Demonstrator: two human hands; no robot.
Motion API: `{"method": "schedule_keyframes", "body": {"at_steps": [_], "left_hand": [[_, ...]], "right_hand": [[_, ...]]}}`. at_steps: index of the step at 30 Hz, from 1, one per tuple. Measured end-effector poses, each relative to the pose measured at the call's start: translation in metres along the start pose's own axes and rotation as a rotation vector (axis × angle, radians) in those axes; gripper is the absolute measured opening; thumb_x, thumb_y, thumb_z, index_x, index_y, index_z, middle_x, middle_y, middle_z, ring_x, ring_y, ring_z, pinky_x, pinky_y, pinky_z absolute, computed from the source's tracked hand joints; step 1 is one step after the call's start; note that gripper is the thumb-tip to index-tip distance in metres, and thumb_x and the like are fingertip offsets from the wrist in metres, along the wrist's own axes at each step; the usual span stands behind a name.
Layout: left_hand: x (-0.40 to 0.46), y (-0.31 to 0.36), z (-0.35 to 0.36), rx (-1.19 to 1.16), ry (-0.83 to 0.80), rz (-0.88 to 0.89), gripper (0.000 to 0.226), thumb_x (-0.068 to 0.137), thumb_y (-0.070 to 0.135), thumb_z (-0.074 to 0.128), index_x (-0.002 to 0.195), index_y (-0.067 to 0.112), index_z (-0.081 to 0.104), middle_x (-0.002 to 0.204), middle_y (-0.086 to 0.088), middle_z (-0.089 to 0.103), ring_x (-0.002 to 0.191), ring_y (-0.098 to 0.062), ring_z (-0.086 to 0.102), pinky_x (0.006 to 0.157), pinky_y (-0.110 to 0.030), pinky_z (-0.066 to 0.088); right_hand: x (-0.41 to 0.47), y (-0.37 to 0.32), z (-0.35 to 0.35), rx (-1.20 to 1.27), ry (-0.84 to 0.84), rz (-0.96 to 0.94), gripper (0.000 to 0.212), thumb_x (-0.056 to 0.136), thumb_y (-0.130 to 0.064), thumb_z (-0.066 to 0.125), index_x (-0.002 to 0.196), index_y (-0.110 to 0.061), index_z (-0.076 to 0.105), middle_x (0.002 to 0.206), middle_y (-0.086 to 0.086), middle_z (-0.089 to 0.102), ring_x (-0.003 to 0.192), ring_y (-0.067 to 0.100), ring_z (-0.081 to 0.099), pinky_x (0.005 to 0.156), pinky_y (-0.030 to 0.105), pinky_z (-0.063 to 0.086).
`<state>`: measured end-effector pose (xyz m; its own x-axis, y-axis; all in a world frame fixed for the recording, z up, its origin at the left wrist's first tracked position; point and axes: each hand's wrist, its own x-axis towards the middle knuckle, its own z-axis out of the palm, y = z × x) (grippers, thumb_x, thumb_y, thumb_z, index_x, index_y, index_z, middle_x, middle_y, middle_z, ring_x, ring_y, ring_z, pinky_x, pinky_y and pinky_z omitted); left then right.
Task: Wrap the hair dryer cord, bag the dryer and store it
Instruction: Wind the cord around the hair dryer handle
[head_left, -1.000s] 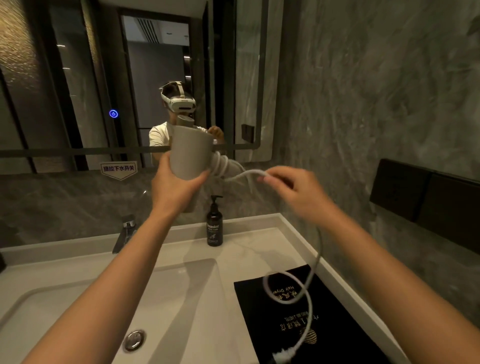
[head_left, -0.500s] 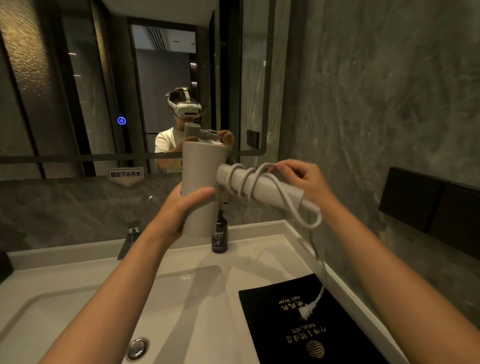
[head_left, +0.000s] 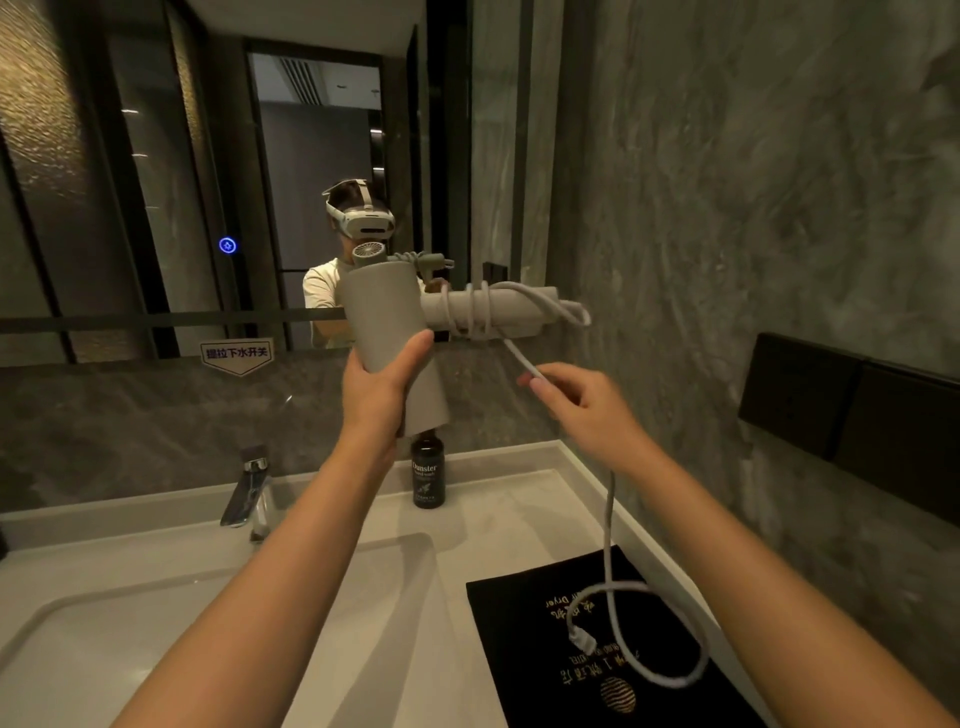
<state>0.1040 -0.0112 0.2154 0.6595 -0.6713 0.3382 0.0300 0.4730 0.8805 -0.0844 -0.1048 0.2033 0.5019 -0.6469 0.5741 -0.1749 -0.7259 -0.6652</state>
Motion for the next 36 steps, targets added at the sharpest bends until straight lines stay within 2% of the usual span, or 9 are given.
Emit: {"method": "schedule_keyframes", "body": {"at_steps": [2, 8, 14, 17, 23, 27, 30, 33, 36], "left_hand": [[0.004, 0.001, -0.007, 0.138, 0.038, 0.068, 0.06, 0.077, 0.029, 0.076, 0.126, 0.018, 0.044, 0.112, -0.007, 0.057, 0.089, -0.013, 0.059, 0.067, -0.025, 0.05], [0.007, 0.004, -0.019, 0.46, -0.034, 0.214, 0.069, 0.073, 0.027, 0.079, 0.13, 0.021, 0.041, 0.111, -0.003, 0.051, 0.098, -0.02, 0.054, 0.074, -0.033, 0.051], [0.008, 0.032, -0.033, 0.639, -0.45, 0.171, 0.069, 0.062, 0.038, 0.081, 0.119, 0.033, 0.042, 0.106, 0.004, 0.053, 0.093, -0.015, 0.058, 0.066, -0.024, 0.049], [0.006, 0.042, -0.044, 0.469, -0.559, 0.025, 0.083, 0.039, 0.058, 0.083, 0.111, 0.029, 0.052, 0.104, -0.006, 0.063, 0.085, -0.015, 0.067, 0.064, -0.024, 0.053], [-0.004, 0.031, -0.04, -0.032, -0.56, -0.302, 0.094, 0.023, 0.049, 0.09, 0.105, 0.012, 0.062, 0.081, -0.009, 0.072, 0.066, -0.018, 0.069, 0.057, -0.031, 0.057], [-0.012, 0.023, -0.022, -0.362, -0.494, -0.354, 0.091, 0.024, 0.04, 0.094, 0.103, 0.01, 0.063, 0.08, -0.008, 0.071, 0.066, -0.019, 0.069, 0.06, -0.031, 0.059], [-0.017, 0.024, -0.011, -0.392, -0.433, -0.323, 0.08, 0.035, 0.041, 0.093, 0.103, 0.011, 0.061, 0.077, -0.007, 0.072, 0.066, -0.017, 0.069, 0.061, -0.03, 0.059], [-0.017, 0.024, -0.003, -0.437, -0.31, -0.272, 0.036, 0.075, 0.034, 0.073, 0.1, 0.012, 0.06, 0.075, -0.005, 0.07, 0.064, -0.015, 0.067, 0.06, -0.029, 0.059], [-0.007, 0.028, -0.003, -0.375, -0.159, -0.168, 0.054, 0.074, 0.034, 0.073, 0.119, 0.01, 0.054, 0.092, -0.008, 0.067, 0.075, -0.016, 0.067, 0.063, -0.032, 0.057]], "right_hand": [[-0.002, -0.002, -0.007, -0.064, 0.028, -0.027, 0.014, 0.092, -0.027, 0.056, 0.093, -0.026, 0.07, 0.074, 0.006, 0.068, 0.062, 0.007, 0.051, 0.058, 0.024, 0.038], [0.011, -0.029, -0.032, -0.294, -0.067, -0.084, 0.014, 0.086, -0.03, 0.063, 0.09, -0.02, 0.072, 0.077, -0.002, 0.068, 0.069, 0.009, 0.06, 0.061, 0.022, 0.045], [0.032, -0.062, -0.051, -0.404, -0.183, -0.177, 0.023, 0.066, -0.043, 0.077, 0.073, -0.022, 0.072, 0.072, -0.003, 0.069, 0.071, 0.012, 0.064, 0.065, 0.03, 0.05], [0.033, -0.072, -0.057, -0.182, -0.188, -0.205, 0.03, 0.058, -0.047, 0.075, 0.069, -0.02, 0.072, 0.069, 0.006, 0.07, 0.069, 0.024, 0.064, 0.065, 0.032, 0.05], [0.031, -0.09, -0.033, 0.391, -0.146, -0.262, 0.017, 0.081, -0.017, 0.066, 0.066, -0.022, 0.071, 0.058, -0.012, 0.067, 0.058, 0.0, 0.058, 0.056, 0.012, 0.046], [0.03, -0.087, -0.008, 0.721, 0.081, 0.032, 0.036, 0.092, 0.003, 0.045, 0.071, -0.02, 0.063, 0.058, -0.009, 0.065, 0.046, -0.003, 0.058, 0.045, 0.01, 0.045], [0.029, -0.08, 0.006, 0.586, 0.186, 0.165, 0.028, 0.095, -0.006, 0.043, 0.069, -0.015, 0.049, 0.04, -0.008, 0.054, 0.03, 0.0, 0.045, 0.032, 0.012, 0.032], [0.017, -0.071, 0.009, 0.345, 0.031, 0.077, 0.026, 0.099, -0.018, 0.039, 0.091, -0.026, 0.062, 0.049, -0.005, 0.05, 0.035, 0.001, 0.038, 0.036, 0.017, 0.029], [0.004, -0.062, 0.015, 0.2, -0.089, 0.033, 0.028, 0.099, -0.022, 0.04, 0.118, -0.02, 0.06, 0.057, -0.002, 0.048, 0.043, 0.001, 0.043, 0.043, 0.013, 0.034]]}}
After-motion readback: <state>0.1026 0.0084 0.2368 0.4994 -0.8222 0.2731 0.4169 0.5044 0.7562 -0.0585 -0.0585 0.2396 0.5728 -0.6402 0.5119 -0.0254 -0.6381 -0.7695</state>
